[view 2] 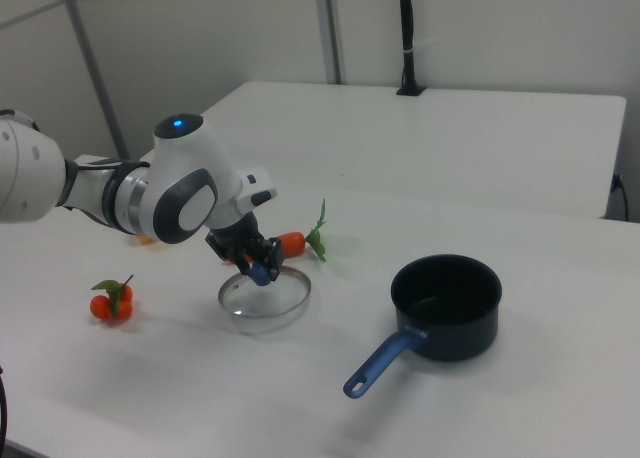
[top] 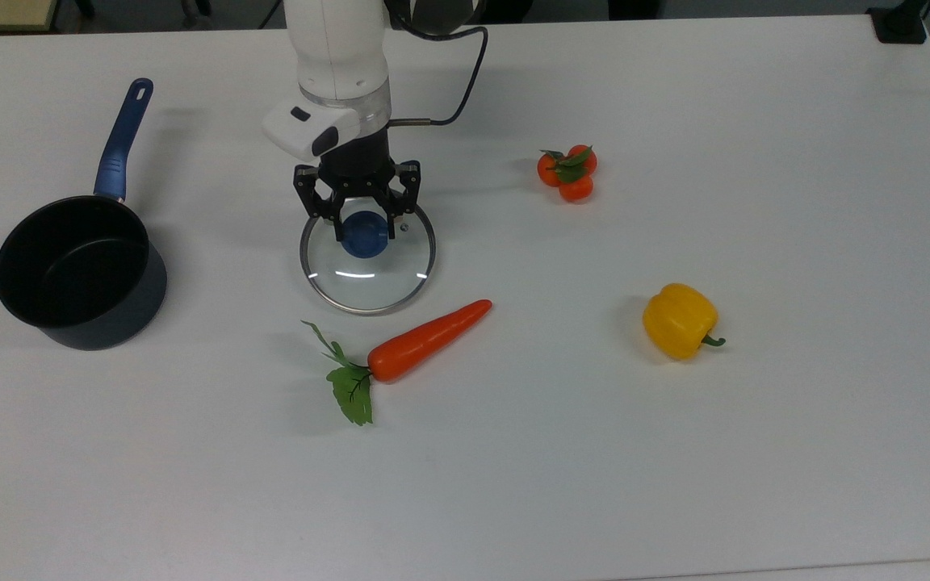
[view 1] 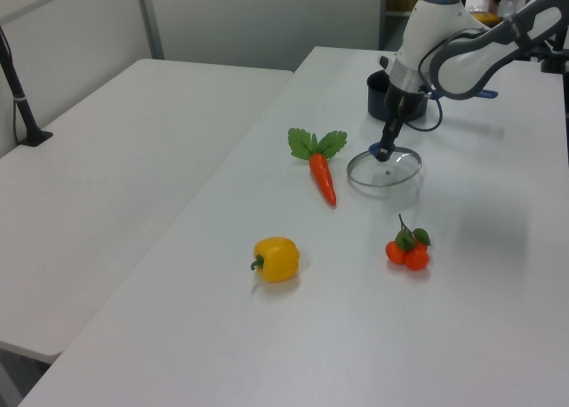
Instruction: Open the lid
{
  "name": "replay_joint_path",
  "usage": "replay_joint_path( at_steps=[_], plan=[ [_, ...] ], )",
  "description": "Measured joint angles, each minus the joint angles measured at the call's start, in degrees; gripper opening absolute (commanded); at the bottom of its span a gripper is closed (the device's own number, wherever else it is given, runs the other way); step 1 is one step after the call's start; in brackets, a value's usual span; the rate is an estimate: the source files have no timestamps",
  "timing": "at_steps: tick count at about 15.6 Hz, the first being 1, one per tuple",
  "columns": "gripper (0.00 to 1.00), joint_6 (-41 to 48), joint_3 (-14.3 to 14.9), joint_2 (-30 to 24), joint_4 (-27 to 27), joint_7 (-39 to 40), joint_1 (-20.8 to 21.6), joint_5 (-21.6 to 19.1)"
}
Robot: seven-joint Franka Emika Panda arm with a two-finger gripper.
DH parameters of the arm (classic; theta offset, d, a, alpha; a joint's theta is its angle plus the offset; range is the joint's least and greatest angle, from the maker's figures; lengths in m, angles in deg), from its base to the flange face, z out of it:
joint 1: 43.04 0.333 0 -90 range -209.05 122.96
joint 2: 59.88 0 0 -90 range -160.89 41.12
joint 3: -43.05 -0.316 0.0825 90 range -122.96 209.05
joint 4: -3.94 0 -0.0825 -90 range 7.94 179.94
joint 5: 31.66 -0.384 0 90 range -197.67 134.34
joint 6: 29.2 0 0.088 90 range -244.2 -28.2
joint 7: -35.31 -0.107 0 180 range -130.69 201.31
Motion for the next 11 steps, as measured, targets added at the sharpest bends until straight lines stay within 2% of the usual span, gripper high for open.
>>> replay_joint_path(
  at_steps=[1,3,4,5,11],
  plan=[
    [0.63,-0.8,0.0,0.4,0.0,-0.5,0.2,0.0],
    [0.73,-1.5,0.0,1.2,0.0,-1.2,0.6,0.0],
    [0.95,-1.5,0.0,1.4,0.0,-1.4,0.7,0.0],
    [1.0,-1.5,0.0,1.5,0.0,-1.5,0.8,0.0],
    [1.0,-1.0,0.0,1.1,-1.0,-2.2,0.8,0.0]
  ],
)
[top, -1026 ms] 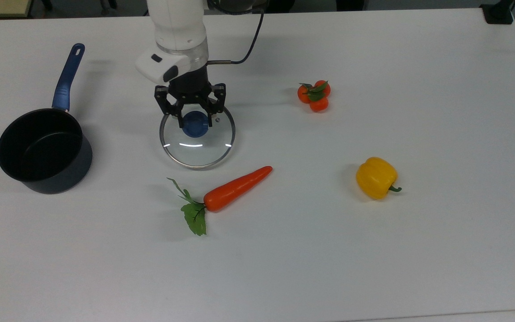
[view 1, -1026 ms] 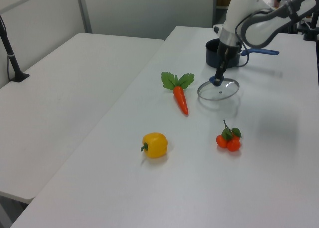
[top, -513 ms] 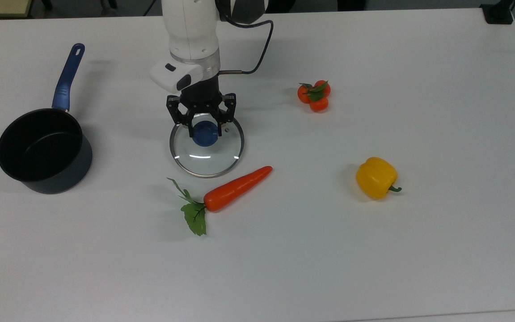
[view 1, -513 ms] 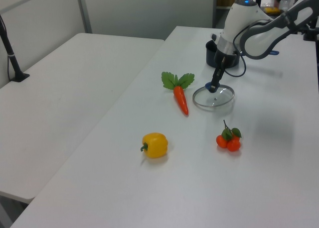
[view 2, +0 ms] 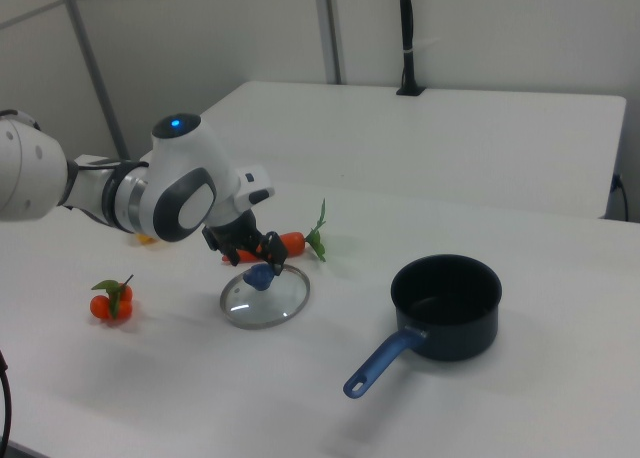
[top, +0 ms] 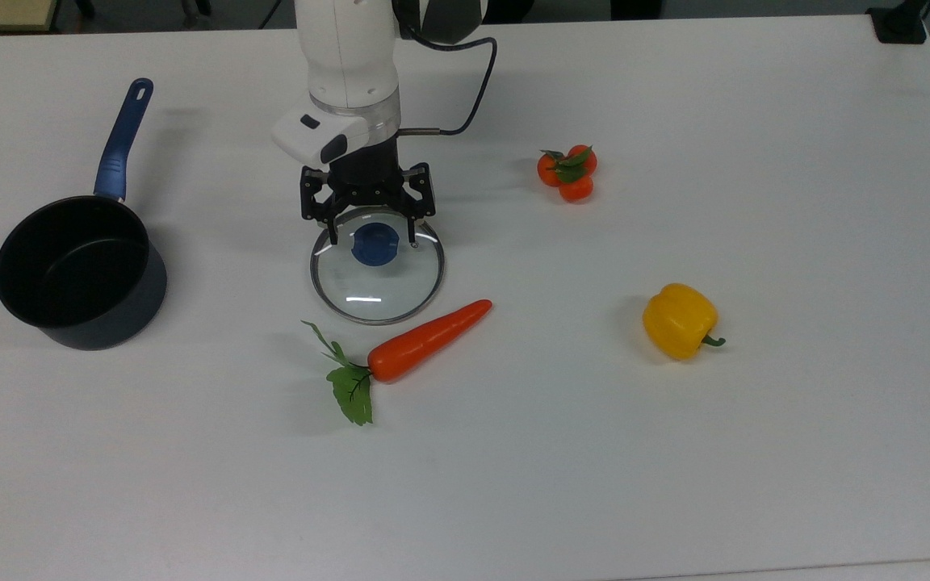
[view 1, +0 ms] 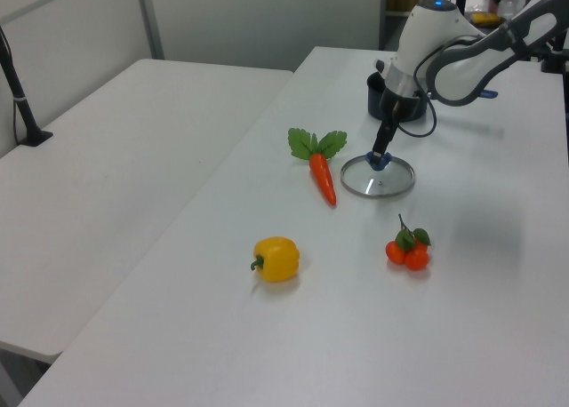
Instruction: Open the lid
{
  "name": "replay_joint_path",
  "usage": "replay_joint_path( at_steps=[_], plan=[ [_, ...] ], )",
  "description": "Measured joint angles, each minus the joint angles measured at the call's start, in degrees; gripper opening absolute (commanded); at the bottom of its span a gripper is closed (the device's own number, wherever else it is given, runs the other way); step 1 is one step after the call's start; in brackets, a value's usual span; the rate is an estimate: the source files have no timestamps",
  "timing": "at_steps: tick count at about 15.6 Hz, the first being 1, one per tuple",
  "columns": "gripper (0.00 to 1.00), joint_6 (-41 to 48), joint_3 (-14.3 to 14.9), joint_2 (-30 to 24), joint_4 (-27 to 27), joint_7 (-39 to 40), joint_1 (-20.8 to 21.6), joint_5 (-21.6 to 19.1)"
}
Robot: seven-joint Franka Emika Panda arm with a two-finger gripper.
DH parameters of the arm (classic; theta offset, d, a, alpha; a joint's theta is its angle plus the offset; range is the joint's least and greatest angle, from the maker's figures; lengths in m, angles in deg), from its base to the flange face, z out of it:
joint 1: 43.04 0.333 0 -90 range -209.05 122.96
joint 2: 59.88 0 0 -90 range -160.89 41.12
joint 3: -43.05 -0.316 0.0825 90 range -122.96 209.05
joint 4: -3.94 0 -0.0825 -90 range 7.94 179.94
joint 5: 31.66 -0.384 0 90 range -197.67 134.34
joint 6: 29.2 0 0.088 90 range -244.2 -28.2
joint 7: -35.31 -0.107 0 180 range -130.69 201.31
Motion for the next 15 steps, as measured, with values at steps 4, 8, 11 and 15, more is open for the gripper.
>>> replay_joint_path(
  at_steps=[4,8,11,15],
  plan=[
    [1.0,11.5,0.0,-2.5,-5.2,-0.5,0.0,0.0],
    [1.0,30.5,0.0,-7.6,-13.3,-1.4,0.1,0.5],
    [1.0,44.2,0.0,-10.4,-18.6,-4.4,1.7,4.0],
    [1.0,53.5,0.1,-14.0,-20.4,-6.9,4.9,6.6]
  ],
)
